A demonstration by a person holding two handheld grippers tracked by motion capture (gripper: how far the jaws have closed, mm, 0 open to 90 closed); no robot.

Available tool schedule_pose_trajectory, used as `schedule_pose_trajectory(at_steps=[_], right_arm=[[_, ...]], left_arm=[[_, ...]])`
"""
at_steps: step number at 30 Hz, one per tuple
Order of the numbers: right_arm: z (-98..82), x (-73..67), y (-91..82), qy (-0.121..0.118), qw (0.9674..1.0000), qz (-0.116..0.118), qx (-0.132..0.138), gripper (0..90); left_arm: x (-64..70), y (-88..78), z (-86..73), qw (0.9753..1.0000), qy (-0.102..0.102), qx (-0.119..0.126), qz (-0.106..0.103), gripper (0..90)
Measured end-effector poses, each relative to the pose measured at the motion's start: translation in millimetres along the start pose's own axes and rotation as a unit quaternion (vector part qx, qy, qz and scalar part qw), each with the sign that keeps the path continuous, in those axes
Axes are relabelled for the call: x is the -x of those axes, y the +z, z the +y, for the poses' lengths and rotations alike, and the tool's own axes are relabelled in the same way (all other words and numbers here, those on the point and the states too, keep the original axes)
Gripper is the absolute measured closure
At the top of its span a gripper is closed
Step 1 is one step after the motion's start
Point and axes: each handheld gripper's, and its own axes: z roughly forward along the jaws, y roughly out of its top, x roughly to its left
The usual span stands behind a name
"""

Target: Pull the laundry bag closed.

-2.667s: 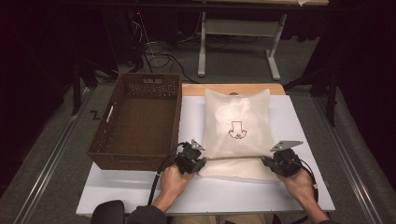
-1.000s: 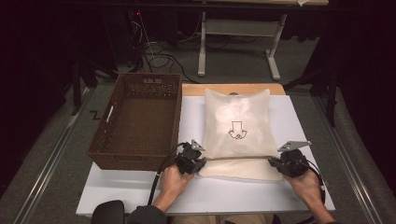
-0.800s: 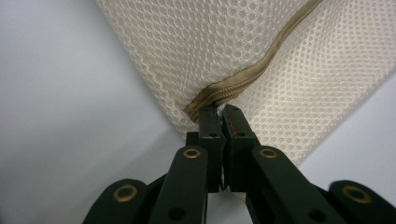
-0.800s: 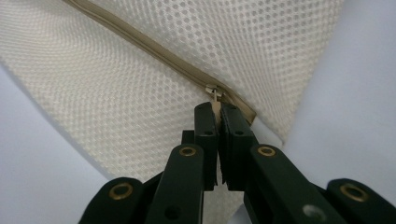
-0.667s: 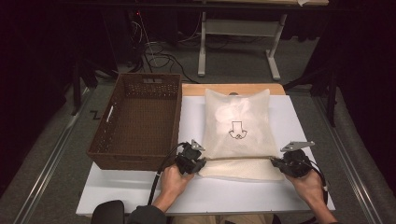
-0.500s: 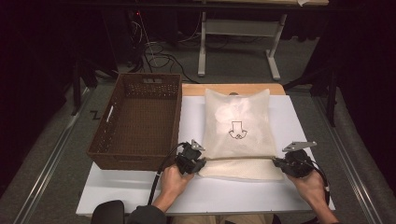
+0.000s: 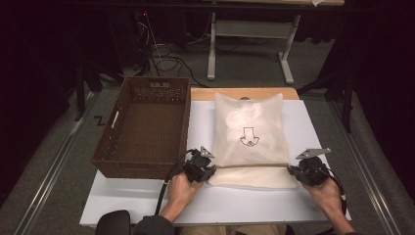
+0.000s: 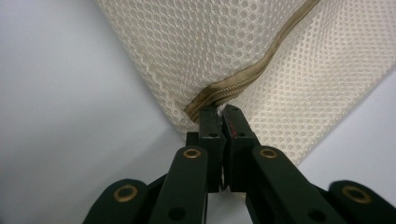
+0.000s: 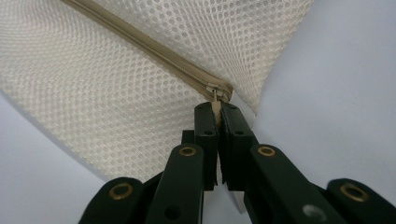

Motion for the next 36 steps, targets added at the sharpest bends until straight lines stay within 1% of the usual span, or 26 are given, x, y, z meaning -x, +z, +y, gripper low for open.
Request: schedule_pose_trajectory(at_steps=[1,2,3,6,8,10,12,13,16,19,21,24,25,26,28,29,30,32,34,36], right_arm=[[-0.1,0.8,0.7,0.001,1.0000,0.003,-0.002,87.7],[-0.1,0.9,1.6,0.003,1.0000,0.000,-0.003,87.7],[0.0,1.6,2.3,0.001,1.0000,-0.001,-0.005,87.7],[1.4,2.1,4.6,0.003,1.0000,-0.003,-0.007,87.7],[2.8,2.2,6.2,0.002,1.0000,-0.005,-0.007,87.7],[3.7,1.0,7.4,-0.004,0.9999,-0.014,-0.002,87.7],[5.0,0.4,9.0,-0.007,0.9998,-0.018,-0.003,87.7],[5.7,0.7,10.0,-0.006,0.9999,-0.015,-0.003,87.7],[7.9,2.4,12.9,-0.003,0.9998,-0.020,-0.006,87.7],[9.6,5.6,16.2,0.004,0.9997,-0.022,-0.007,87.7],[11.5,6.7,17.7,0.003,0.9997,-0.025,-0.007,87.6],[14.4,7.1,20.2,0.005,0.9995,-0.030,-0.007,87.6],[15.5,7.2,21.4,0.004,0.9995,-0.031,-0.006,87.6],[16.6,7.0,22.5,0.006,0.9994,-0.034,-0.007,87.6],[19.0,6.9,25.6,0.009,0.9993,-0.035,-0.005,87.5],[20.6,6.4,27.4,0.011,0.9992,-0.038,-0.004,87.5],[22.3,6.4,29.3,0.013,0.9991,-0.041,-0.003,87.6],[25.7,6.5,32.8,0.016,0.9989,-0.044,-0.002,87.5],[28.9,5.8,35.8,0.015,0.9987,-0.049,-0.003,87.4],[30.5,5.2,38.1,0.018,0.9986,-0.049,-0.006,87.2]], left_arm=[[-0.2,-0.1,0.0,1.0000,0.001,-0.001,0.001,87.3],[0.0,0.0,0.0,1.0000,0.001,0.000,0.001,87.3],[0.4,-0.2,0.3,1.0000,0.005,-0.002,0.002,87.3],[4.3,-0.4,1.5,0.9996,0.020,-0.006,0.019,87.3],[4.7,-0.7,1.7,0.9995,0.023,-0.006,0.021,87.3],[3.8,-1.5,1.8,0.9995,0.023,-0.008,0.021,87.3],[2.8,-2.1,1.8,0.9995,0.022,-0.008,0.021,87.3],[3.2,-2.2,1.8,0.9995,0.022,-0.006,0.023,87.4],[4.2,-2.2,1.7,0.9993,0.023,-0.004,0.029,87.6],[3.0,-1.5,1.7,0.9994,0.020,-0.001,0.028,87.6],[2.6,-1.3,1.7,0.9994,0.020,0.000,0.028,87.5],[1.7,-0.8,1.8,0.9992,0.020,0.004,0.034,87.5],[1.9,-0.8,1.8,0.9991,0.021,0.004,0.037,87.5],[2.8,-0.7,1.9,0.9986,0.026,0.003,0.047,87.4],[8.6,0.2,2.9,0.9955,0.054,-0.002,0.079,87.2],[10.7,0.8,3.4,0.9940,0.062,-0.004,0.090,87.1],[11.5,1.4,3.5,0.9931,0.065,-0.004,0.097,86.9],[10.5,1.8,3.4,0.9925,0.066,-0.002,0.103,86.5],[9.2,2.0,3.4,0.9921,0.064,0.000,0.108,85.5],[8.6,1.2,3.6,0.9923,0.062,-0.001,0.107,83.4]])
